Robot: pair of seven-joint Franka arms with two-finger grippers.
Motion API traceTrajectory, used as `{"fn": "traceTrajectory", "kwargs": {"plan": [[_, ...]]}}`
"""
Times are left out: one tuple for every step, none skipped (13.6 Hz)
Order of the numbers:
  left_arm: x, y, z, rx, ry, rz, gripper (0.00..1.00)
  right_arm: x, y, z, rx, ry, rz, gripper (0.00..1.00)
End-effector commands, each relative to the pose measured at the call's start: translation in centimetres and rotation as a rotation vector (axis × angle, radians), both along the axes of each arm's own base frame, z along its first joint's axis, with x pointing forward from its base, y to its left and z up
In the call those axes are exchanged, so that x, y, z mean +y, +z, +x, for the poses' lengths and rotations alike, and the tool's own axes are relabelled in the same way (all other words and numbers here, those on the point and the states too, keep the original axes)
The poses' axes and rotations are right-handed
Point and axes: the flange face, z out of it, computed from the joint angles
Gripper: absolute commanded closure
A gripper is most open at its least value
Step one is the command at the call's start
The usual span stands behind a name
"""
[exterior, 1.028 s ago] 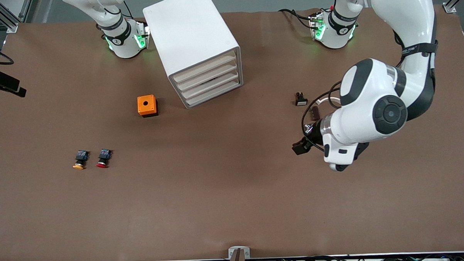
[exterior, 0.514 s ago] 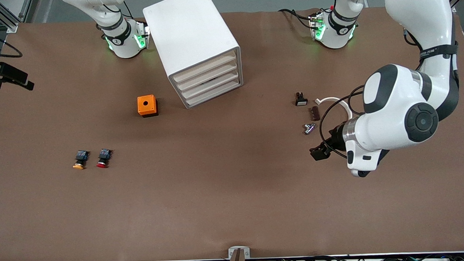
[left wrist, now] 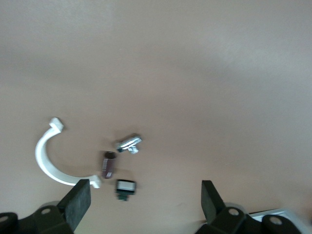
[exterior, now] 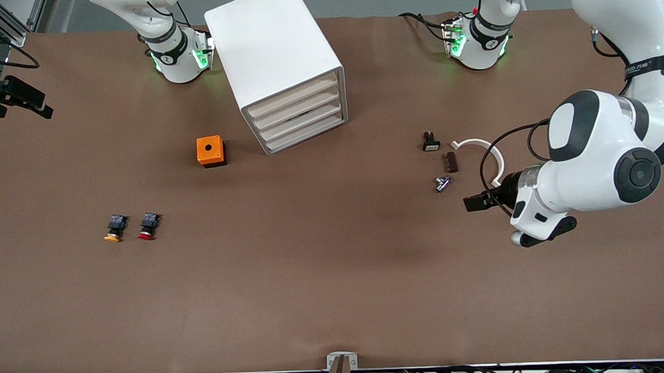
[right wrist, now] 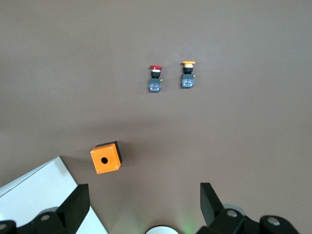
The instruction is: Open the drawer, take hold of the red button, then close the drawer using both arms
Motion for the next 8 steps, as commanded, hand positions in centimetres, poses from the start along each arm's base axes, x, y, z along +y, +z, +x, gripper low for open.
{"fn": "traceTrajectory", "kwargs": {"plan": [[1.2,0.6,-1.8,-0.011,-0.076,0.027,0.00,-0.3,0.4,-0.3,-0.029,0.010,-0.016,0.00],[2.2,0.7,-1.7,-0.014,-0.073,0.031,0.00,-0.1,0.5,-0.3,-0.032,0.013,-0.018,0.00],[3.1,0.9,-2.1,-0.016,-0.093,0.027,0.00,-0.1,0.6,-0.3,-0.038,0.024,-0.026,0.00],[3.4,1.2,-3.1,-0.017,-0.137,0.023,0.00,-0.2,0.8,-0.2,-0.049,0.054,-0.050,0.00],[4.6,1.7,-3.9,-0.024,-0.158,0.026,0.00,-0.2,0.8,-0.2,-0.053,0.084,-0.060,0.00],[6.4,2.3,-4.5,-0.038,-0.168,0.022,0.00,-0.2,0.8,-0.2,-0.051,0.086,-0.061,0.00],[7.1,2.9,-5.1,-0.049,-0.198,0.016,0.00,-0.2,0.8,-0.2,-0.051,0.085,-0.061,0.00],[8.1,3.2,-5.7,-0.051,-0.211,0.014,0.00,0.0,0.9,-0.3,-0.053,0.089,-0.062,0.00]]}}
